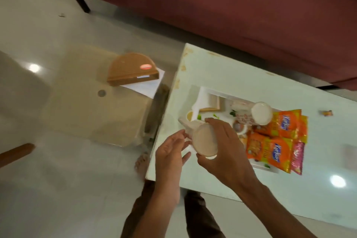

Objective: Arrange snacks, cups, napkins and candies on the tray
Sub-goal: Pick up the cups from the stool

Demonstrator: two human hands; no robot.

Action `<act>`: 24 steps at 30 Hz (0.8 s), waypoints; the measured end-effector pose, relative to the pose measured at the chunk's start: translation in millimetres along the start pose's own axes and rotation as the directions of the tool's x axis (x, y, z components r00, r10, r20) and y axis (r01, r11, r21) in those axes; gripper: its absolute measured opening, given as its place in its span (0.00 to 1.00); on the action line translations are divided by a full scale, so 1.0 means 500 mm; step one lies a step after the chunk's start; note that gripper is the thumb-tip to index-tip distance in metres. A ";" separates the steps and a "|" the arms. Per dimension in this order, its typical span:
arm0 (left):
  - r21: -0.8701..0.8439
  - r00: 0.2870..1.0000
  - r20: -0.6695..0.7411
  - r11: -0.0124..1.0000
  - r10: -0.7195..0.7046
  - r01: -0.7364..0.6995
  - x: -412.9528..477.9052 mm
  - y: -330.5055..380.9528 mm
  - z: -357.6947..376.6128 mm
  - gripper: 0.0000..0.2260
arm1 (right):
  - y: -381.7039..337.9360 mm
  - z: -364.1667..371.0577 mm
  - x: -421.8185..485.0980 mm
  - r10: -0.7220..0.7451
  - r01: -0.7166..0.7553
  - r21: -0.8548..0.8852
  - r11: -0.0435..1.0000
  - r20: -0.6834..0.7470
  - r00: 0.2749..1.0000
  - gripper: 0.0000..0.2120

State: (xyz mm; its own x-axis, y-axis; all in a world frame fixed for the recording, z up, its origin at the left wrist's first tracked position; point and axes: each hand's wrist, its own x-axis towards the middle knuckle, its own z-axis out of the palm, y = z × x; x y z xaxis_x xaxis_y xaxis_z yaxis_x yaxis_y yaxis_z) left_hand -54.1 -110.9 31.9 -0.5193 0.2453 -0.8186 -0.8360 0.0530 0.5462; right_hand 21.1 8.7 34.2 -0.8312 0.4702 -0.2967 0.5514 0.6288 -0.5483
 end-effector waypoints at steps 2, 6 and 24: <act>0.027 0.999 0.036 0.999 -0.040 0.039 -0.009 -0.043 0.058 0.07 | 0.065 -0.037 -0.007 -0.032 0.034 -0.065 0.997 0.027 0.999 0.41; 0.052 0.991 0.073 0.993 -0.111 0.108 -0.012 -0.126 0.154 0.09 | 0.187 -0.077 -0.018 -0.065 0.078 -0.116 0.990 0.107 0.992 0.41; 0.081 0.994 -0.053 0.992 -0.091 0.095 0.037 -0.275 0.293 0.19 | 0.404 -0.071 -0.001 -0.087 0.101 -0.049 0.994 0.237 0.968 0.44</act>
State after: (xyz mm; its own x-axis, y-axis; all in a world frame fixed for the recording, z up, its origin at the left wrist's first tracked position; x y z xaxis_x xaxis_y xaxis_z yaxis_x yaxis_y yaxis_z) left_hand 77.3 28.1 -32.6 -0.4501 0.1877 -0.8730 -0.8644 0.1539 0.4787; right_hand 135.1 157.6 -48.4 -0.8689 0.2538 -0.4249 0.4676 0.7024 -0.5367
